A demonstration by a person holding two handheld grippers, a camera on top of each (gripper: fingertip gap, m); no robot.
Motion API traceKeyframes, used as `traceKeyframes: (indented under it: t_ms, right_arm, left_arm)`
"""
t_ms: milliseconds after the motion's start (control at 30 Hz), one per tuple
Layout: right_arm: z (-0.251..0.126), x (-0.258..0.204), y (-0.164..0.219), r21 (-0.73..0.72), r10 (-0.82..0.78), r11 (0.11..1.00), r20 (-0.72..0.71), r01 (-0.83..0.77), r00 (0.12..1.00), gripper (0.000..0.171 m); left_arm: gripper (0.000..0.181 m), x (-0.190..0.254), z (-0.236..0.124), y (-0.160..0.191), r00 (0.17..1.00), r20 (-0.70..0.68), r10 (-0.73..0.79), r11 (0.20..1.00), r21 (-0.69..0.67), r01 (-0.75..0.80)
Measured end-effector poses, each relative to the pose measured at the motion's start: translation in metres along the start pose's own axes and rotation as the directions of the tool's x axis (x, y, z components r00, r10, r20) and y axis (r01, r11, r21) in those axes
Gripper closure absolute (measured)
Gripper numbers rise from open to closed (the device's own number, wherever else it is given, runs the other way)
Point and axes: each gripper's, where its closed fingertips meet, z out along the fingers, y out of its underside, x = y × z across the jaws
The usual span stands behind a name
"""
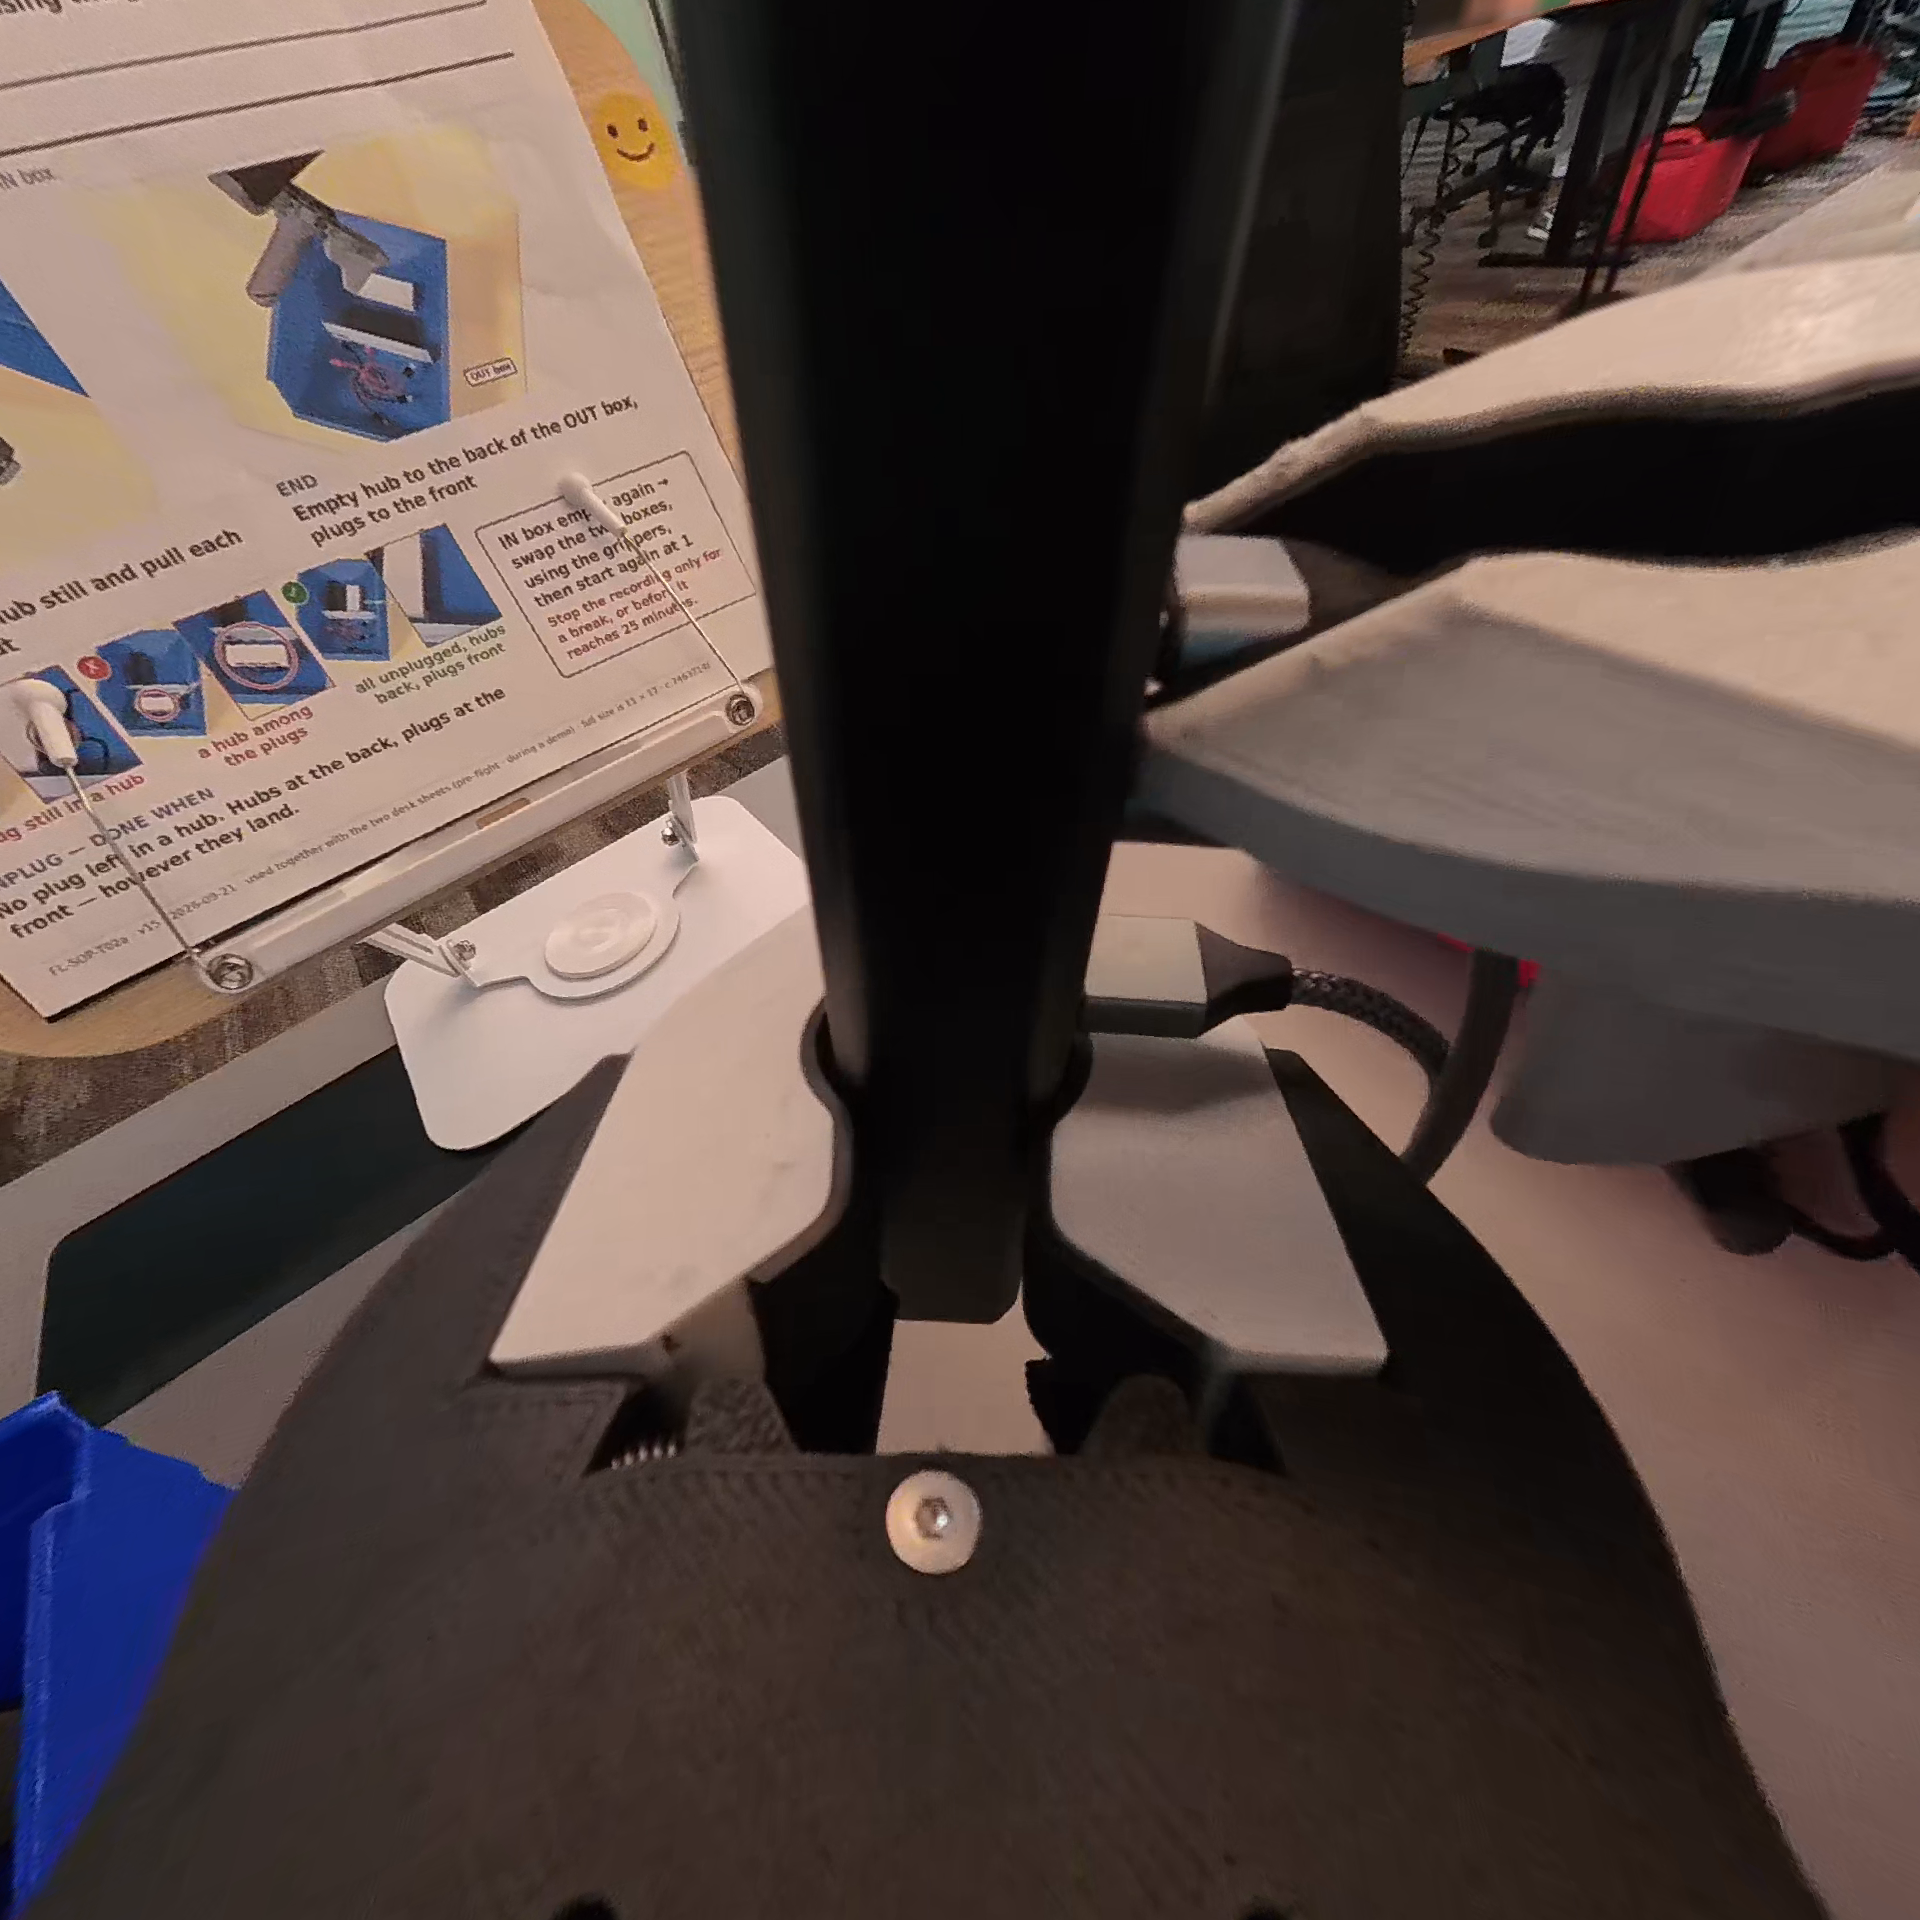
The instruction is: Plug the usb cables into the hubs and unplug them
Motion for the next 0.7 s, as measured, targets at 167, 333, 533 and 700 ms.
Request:
traceKeyframes:
  t_ms: [167,333,533,700]
  right_arm:
    - [-0.002,-0.002,-0.003,0.065,0.033,0.997,-0.002,-0.033,0.999,0.155]
    - [-0.004,0.0,-0.006,0.1,-0.008,0.995,-0.026,0.01,1.0,0.154]
    - [-0.007,0.01,-0.007,0.082,-0.043,0.995,-0.067,0.049,0.997,0.154]
    - [-0.004,0.015,0.001,-0.027,-0.205,0.979,-0.148,0.203,0.968,0.154]
  left_arm:
    - [0.151,0.001,-0.001,-0.003,1.0,-0.006,0.005,1.0,0.018,-0.005]
    - [0.149,0.005,0.003,-0.011,0.994,-0.094,-0.048,0.997,0.049,0.053]
    - [0.15,0.024,0.011,-0.013,0.959,-0.235,-0.158,0.986,0.019,0.167]
    - [0.149,0.014,0.017,-0.007,0.977,-0.184,-0.11,0.993,0.011,0.114]
